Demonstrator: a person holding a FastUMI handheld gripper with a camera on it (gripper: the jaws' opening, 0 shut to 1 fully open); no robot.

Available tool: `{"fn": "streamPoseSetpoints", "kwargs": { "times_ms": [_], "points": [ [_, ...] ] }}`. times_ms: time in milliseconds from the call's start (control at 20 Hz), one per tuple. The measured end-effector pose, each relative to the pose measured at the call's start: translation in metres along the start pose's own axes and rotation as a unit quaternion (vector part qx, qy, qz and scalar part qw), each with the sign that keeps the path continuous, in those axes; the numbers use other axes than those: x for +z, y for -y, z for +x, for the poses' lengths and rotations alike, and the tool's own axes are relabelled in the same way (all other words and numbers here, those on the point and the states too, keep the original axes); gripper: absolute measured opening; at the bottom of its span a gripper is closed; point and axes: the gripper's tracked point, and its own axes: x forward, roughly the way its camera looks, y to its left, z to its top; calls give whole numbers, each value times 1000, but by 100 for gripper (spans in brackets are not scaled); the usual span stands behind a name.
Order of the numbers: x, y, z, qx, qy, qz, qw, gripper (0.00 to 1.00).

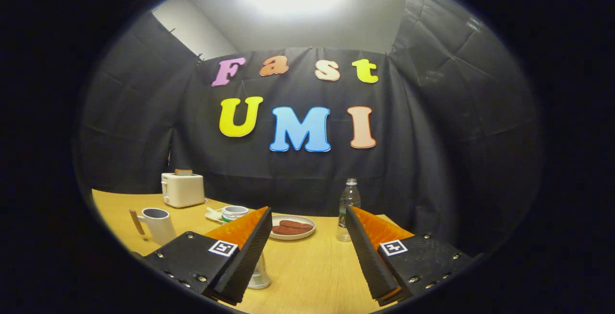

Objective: Take the bottle from table, then pour the juice into the cup, finally place the bottle on the coaster

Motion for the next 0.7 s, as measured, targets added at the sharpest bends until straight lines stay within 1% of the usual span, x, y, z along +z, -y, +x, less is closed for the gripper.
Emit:
{"fn": "streamPoseSetpoints", "kwargs": {
  "times_ms": [100,200,500,700],
  "points": [
    [3,-13,-3,17,0,13,1000,92],
    [0,-21,-5,27,-4,7,1000,92],
    [-21,-56,-5,57,-30,5,998,92],
    [-39,-70,1,63,-48,7,997,92]
  ]
}}
